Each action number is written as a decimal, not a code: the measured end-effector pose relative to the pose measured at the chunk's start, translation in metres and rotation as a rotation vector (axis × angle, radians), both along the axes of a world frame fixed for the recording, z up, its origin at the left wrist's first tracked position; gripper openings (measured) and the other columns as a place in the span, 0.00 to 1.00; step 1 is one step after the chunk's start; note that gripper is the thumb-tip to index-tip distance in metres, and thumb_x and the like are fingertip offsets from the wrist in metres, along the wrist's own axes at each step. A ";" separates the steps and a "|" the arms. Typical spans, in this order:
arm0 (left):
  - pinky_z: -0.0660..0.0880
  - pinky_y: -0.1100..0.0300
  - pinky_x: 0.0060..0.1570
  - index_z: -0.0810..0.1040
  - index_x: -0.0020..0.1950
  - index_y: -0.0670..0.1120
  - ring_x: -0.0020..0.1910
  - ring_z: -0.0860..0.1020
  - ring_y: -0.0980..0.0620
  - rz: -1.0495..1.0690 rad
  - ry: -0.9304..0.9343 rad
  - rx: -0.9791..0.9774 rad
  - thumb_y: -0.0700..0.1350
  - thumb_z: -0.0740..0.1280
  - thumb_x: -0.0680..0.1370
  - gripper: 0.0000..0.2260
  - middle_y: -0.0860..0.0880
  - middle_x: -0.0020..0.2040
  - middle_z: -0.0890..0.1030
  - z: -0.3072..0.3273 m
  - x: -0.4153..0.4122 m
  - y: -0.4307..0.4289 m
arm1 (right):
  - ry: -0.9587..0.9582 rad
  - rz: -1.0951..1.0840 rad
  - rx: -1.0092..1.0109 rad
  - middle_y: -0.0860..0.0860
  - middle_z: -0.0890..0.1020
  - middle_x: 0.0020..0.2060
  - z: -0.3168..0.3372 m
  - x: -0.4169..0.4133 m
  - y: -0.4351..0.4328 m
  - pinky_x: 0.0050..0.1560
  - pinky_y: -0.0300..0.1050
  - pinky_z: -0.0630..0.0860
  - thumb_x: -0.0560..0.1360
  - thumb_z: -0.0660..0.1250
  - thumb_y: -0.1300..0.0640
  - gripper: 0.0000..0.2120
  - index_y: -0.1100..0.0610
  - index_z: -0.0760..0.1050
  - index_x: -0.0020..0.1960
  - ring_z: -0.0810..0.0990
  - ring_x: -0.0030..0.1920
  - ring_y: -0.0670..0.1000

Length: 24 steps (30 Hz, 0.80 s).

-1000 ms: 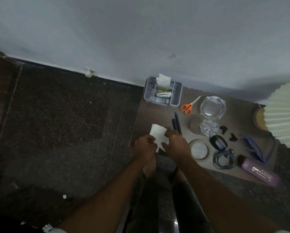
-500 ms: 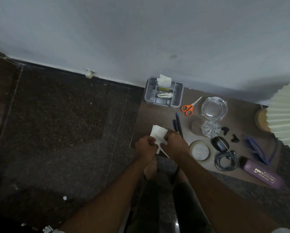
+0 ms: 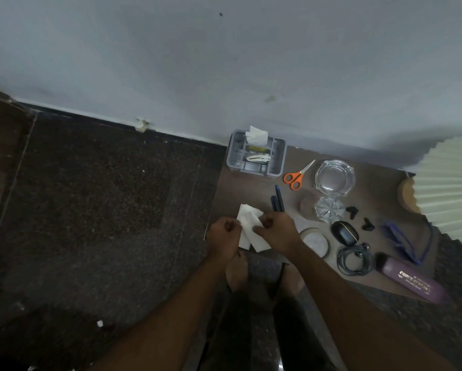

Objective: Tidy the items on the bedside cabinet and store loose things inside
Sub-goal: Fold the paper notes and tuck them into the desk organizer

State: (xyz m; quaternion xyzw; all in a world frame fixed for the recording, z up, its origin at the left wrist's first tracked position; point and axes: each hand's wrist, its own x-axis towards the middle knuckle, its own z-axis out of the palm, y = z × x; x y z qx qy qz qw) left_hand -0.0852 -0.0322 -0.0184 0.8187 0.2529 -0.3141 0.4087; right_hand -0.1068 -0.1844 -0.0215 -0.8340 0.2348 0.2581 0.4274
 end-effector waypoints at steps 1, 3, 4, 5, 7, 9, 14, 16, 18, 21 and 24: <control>0.81 0.45 0.55 0.81 0.54 0.42 0.52 0.83 0.44 0.062 0.023 -0.034 0.43 0.66 0.80 0.07 0.43 0.53 0.84 0.001 0.002 -0.001 | -0.010 -0.050 0.044 0.52 0.84 0.39 0.004 0.001 -0.001 0.43 0.41 0.74 0.71 0.76 0.57 0.06 0.58 0.82 0.41 0.80 0.40 0.48; 0.82 0.47 0.51 0.80 0.53 0.45 0.49 0.83 0.46 0.178 0.063 -0.120 0.45 0.66 0.81 0.06 0.43 0.52 0.84 0.003 0.006 -0.003 | -0.007 -0.174 0.172 0.51 0.85 0.39 0.010 0.005 -0.003 0.43 0.45 0.78 0.71 0.77 0.58 0.04 0.57 0.83 0.40 0.82 0.41 0.49; 0.82 0.49 0.49 0.80 0.54 0.46 0.48 0.84 0.46 0.231 0.085 -0.177 0.47 0.66 0.81 0.07 0.43 0.52 0.85 0.005 0.009 -0.005 | -0.005 -0.225 0.232 0.50 0.85 0.38 0.014 0.007 -0.004 0.42 0.45 0.79 0.71 0.77 0.58 0.04 0.55 0.82 0.39 0.83 0.41 0.49; 0.82 0.50 0.48 0.81 0.54 0.45 0.48 0.84 0.46 0.281 0.113 -0.240 0.48 0.66 0.81 0.08 0.43 0.51 0.85 0.006 0.012 -0.006 | -0.003 -0.272 0.283 0.49 0.85 0.38 0.017 0.010 -0.005 0.39 0.44 0.79 0.71 0.77 0.59 0.05 0.55 0.82 0.39 0.83 0.41 0.48; 0.82 0.48 0.49 0.82 0.53 0.44 0.48 0.85 0.43 0.351 0.168 -0.359 0.49 0.68 0.80 0.09 0.43 0.49 0.85 0.008 0.022 -0.009 | 0.001 -0.369 0.382 0.51 0.86 0.39 0.023 0.016 -0.009 0.36 0.41 0.79 0.72 0.76 0.61 0.03 0.58 0.83 0.42 0.85 0.41 0.49; 0.83 0.47 0.49 0.83 0.50 0.45 0.48 0.85 0.42 0.365 0.177 -0.433 0.48 0.71 0.78 0.07 0.42 0.49 0.86 0.013 0.032 -0.012 | -0.003 -0.445 0.437 0.51 0.86 0.39 0.029 0.023 -0.013 0.33 0.38 0.79 0.72 0.76 0.62 0.03 0.61 0.83 0.45 0.85 0.39 0.48; 0.83 0.54 0.42 0.84 0.50 0.44 0.49 0.86 0.42 0.211 0.081 -0.477 0.42 0.73 0.77 0.04 0.40 0.52 0.86 0.031 0.053 -0.026 | -0.053 -0.489 0.466 0.47 0.85 0.34 0.043 0.038 -0.026 0.31 0.36 0.77 0.72 0.75 0.64 0.04 0.58 0.82 0.42 0.84 0.34 0.43; 0.83 0.48 0.51 0.83 0.56 0.38 0.53 0.84 0.38 0.178 0.039 -0.483 0.39 0.72 0.77 0.09 0.38 0.54 0.85 0.040 0.061 -0.033 | -0.086 -0.519 0.495 0.46 0.85 0.34 0.048 0.044 -0.031 0.33 0.37 0.78 0.72 0.75 0.66 0.07 0.56 0.82 0.40 0.84 0.33 0.43; 0.81 0.41 0.56 0.81 0.61 0.35 0.55 0.83 0.36 0.156 0.009 -0.482 0.38 0.71 0.78 0.13 0.36 0.56 0.84 0.050 0.070 -0.040 | -0.113 -0.521 0.515 0.48 0.86 0.35 0.053 0.049 -0.037 0.35 0.38 0.79 0.72 0.75 0.67 0.07 0.56 0.82 0.41 0.84 0.35 0.44; 0.81 0.40 0.56 0.80 0.63 0.35 0.54 0.84 0.38 0.153 -0.017 -0.489 0.38 0.70 0.78 0.14 0.37 0.57 0.84 0.063 0.083 -0.050 | -0.150 -0.497 0.497 0.44 0.82 0.27 0.058 0.053 -0.049 0.26 0.31 0.72 0.72 0.75 0.64 0.11 0.54 0.79 0.35 0.79 0.26 0.39; 0.82 0.43 0.55 0.80 0.64 0.37 0.53 0.85 0.43 0.167 -0.020 -0.504 0.38 0.71 0.78 0.14 0.40 0.57 0.84 0.073 0.092 -0.059 | -0.155 -0.456 0.466 0.45 0.84 0.29 0.060 0.057 -0.062 0.27 0.30 0.72 0.72 0.77 0.60 0.11 0.52 0.81 0.33 0.80 0.27 0.39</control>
